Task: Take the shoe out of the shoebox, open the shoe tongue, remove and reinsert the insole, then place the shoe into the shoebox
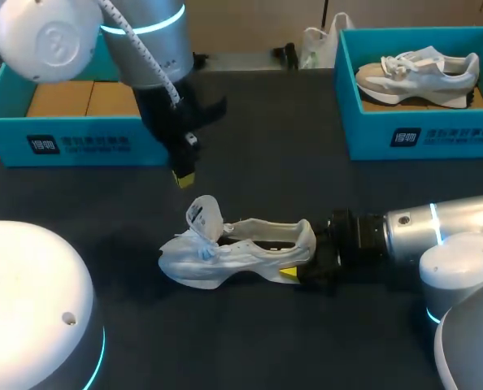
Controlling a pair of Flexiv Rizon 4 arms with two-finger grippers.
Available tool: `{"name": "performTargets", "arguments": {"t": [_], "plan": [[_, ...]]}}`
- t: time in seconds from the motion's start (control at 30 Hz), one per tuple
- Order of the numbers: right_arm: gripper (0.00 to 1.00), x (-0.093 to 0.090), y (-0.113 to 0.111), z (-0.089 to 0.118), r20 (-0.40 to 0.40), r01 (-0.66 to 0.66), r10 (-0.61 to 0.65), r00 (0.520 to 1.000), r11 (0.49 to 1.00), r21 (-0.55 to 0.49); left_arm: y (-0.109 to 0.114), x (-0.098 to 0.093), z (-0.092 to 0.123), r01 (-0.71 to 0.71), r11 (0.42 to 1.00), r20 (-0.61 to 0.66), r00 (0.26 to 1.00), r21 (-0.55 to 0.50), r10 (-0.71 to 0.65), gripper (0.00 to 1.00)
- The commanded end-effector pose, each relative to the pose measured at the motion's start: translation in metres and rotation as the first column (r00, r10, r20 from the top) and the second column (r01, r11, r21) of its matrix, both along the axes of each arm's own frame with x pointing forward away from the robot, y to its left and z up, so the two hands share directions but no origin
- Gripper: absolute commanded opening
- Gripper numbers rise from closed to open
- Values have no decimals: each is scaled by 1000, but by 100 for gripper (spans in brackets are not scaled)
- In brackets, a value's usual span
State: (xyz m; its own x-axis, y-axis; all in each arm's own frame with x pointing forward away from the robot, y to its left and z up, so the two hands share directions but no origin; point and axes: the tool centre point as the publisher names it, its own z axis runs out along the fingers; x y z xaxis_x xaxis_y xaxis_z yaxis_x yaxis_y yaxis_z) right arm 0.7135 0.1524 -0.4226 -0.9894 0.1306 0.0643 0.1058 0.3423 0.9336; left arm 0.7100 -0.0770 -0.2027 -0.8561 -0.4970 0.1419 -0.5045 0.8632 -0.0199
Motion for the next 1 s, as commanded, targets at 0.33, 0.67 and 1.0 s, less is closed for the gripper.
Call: {"name": "performTargets", "arguments": {"t": [0.33, 0.67, 1.0], "plan": [[0, 0, 0, 1, -2, 0, 0, 1000, 1000, -6, -32, -12, -30, 218, 972, 15, 976, -90, -218, 0], [0, 0, 0, 1, -2, 0, 0, 1000, 1000, -6, -51, -23, -33, 282, 954, -9, 959, -103, -285, 0], [0, 0, 0, 1, -2, 0, 0, 1000, 1000, -6, -51, -23, -33, 282, 954, -9, 959, -103, -285, 0]]}}
